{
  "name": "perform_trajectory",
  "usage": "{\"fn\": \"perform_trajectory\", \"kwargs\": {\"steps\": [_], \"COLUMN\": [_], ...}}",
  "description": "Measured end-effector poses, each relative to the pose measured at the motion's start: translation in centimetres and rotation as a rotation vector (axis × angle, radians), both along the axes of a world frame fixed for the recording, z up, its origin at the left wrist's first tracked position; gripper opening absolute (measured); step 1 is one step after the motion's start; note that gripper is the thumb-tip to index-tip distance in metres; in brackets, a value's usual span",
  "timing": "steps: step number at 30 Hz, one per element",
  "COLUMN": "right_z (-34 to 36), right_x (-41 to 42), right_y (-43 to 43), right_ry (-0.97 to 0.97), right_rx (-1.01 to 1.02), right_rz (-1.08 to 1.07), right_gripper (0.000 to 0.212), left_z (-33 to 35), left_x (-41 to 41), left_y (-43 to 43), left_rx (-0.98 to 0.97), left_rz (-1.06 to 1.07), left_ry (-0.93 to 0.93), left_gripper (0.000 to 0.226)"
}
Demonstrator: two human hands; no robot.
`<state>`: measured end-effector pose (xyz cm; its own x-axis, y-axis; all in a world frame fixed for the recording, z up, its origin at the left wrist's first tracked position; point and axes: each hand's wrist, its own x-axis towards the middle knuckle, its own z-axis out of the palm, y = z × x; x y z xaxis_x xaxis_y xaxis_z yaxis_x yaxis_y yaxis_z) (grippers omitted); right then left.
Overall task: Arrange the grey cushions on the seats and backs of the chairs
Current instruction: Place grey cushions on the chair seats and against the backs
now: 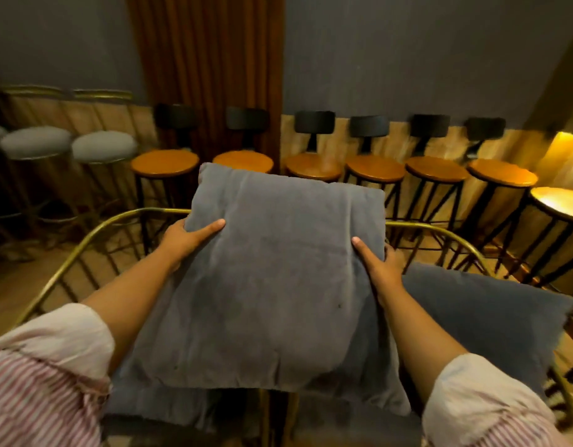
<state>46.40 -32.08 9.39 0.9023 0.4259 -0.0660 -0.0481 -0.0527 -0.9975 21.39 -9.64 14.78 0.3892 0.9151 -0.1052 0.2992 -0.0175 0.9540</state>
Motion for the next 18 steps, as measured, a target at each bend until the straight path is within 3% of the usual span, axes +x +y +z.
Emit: {"fn": "perform_trajectory", "kwargs": {"steps": [8,12,15,18], "right_z": [-0.9,-2.5,-4.0,-4.9], "right_x": [-10.5,-15.7,-17.7,-18.1], "right_y": [15.5,23.2,27.0,29.9], "right_ry": [-0.001,0.041,0.08,0.141], "right_rx": [-0.027,-0.036,-0.092,-0.141], "right_rz": [0.191,0.224,0.233,0.238], "right_gripper": [0.087,0.097,0.095,0.109], "left_z": [-1.1,-1.5,-2.7,-3.5], "left_x": [-15.1,-21.1,-23.8,-24.3], "left_y": [11.3,18.5,22.7,26.2], "left_rx": [0.004,-0.002,-0.027,-0.018], "left_rz": [0.121,0.127,0.147,0.134], "left_ry": [0.022,0.108,0.178,0.196], "left_gripper": [0.085,0.108,0.098,0.085]}}
